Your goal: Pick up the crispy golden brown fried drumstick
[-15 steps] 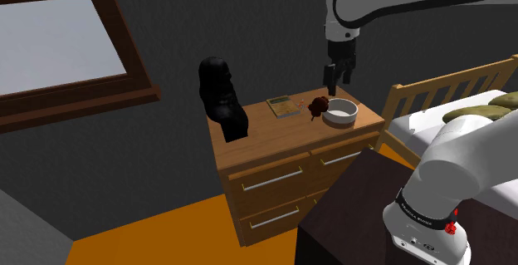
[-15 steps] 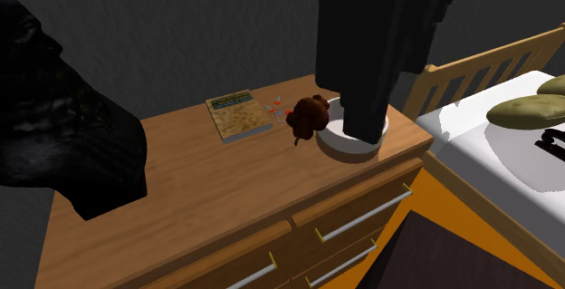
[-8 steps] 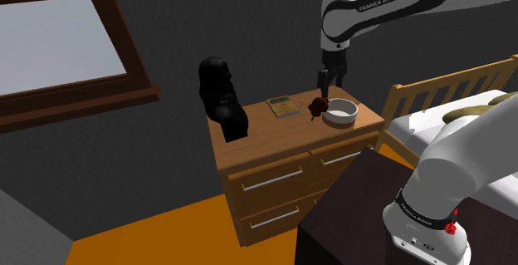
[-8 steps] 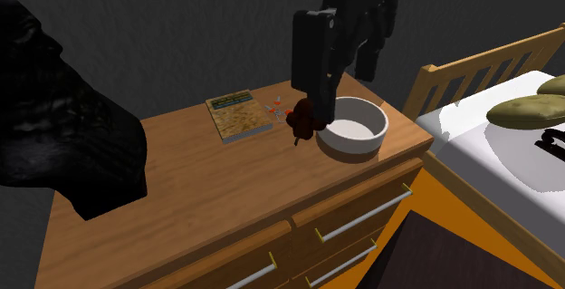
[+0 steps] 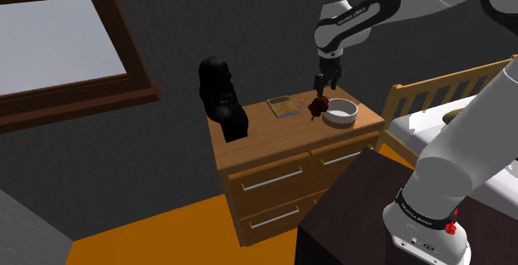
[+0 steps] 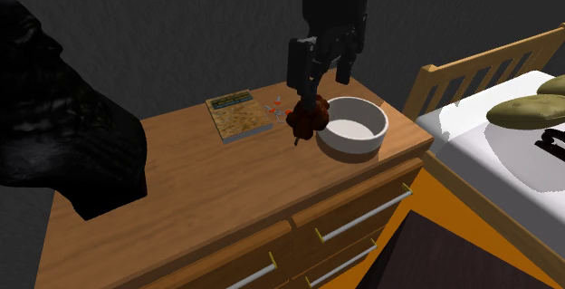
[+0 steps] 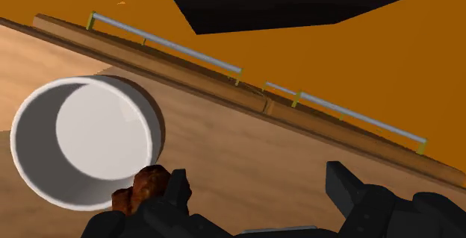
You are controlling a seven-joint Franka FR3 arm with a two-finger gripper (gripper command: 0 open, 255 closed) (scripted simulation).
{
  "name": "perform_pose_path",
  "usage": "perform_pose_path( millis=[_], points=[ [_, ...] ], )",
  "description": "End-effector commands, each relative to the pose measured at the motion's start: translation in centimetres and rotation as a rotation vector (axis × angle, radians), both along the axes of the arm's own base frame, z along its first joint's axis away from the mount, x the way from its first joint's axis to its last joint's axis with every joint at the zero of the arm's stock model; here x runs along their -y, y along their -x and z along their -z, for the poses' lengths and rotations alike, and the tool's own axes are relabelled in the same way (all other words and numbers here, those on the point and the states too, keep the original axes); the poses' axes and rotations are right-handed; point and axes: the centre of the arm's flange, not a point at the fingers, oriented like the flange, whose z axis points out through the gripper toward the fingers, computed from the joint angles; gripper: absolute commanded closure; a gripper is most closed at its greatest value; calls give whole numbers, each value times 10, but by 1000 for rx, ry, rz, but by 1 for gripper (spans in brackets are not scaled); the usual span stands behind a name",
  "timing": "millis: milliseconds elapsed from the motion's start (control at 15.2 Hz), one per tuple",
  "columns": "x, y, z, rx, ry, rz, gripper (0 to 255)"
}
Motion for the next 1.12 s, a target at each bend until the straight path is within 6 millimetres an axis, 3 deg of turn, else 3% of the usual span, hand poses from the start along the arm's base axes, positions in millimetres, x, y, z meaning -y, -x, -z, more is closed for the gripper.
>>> perform_pose_path(
  millis=[0, 792, 1056],
  points=[
    [16, -13, 15, 8, -3, 9, 0],
    [123, -90, 102, 49, -29, 64, 0],
    [123, -91, 118, 49, -29, 64, 0]
  ],
)
